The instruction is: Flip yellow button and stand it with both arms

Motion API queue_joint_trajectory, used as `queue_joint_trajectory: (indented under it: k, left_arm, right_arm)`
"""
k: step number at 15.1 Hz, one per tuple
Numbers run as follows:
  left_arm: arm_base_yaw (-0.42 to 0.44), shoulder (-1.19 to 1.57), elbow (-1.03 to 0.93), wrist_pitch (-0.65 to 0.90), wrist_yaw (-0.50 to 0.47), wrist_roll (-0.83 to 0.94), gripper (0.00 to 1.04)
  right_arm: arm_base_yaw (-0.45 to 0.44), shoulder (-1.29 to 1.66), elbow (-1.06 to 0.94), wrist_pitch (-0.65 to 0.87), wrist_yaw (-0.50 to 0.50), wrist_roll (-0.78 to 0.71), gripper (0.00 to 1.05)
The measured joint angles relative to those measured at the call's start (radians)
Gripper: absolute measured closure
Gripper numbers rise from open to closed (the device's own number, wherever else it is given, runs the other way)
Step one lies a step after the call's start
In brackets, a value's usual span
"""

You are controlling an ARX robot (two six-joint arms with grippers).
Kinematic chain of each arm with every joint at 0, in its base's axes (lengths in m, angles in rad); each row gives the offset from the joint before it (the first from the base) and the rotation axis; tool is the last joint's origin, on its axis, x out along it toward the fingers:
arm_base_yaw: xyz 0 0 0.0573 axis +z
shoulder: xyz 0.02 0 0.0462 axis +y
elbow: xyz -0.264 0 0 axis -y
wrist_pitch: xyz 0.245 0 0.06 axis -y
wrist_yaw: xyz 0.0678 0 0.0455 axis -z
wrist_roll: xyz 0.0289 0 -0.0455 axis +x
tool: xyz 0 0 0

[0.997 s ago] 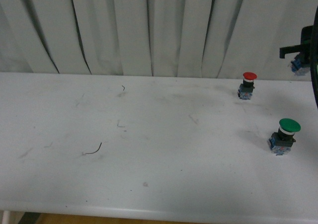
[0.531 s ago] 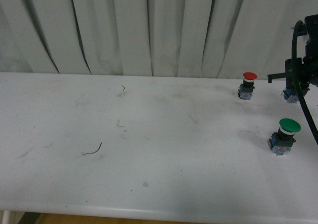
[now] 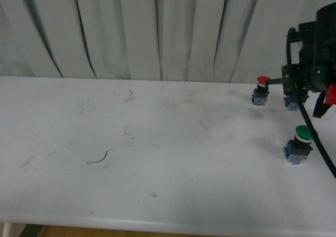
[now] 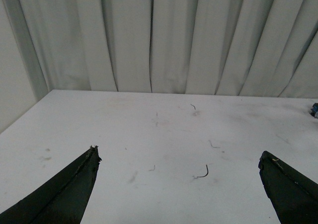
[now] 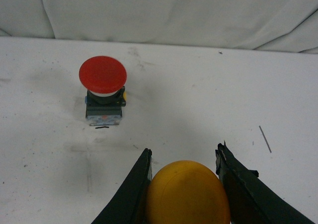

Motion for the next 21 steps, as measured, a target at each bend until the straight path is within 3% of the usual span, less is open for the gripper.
queue_joint_trajectory:
  k: [6,21]
  left_arm:
    - [0.000,0.000,0.000,0.000,0.000,0.000,0.07]
    - [0.000,0.000,0.000,0.000,0.000,0.000,0.07]
  right_arm:
    - [0.058,0.102,0.103,-0.058,0.039,0.073,0.69]
    - [0.037,0.158,0.111,-0.055,0.061,0.046,0.69]
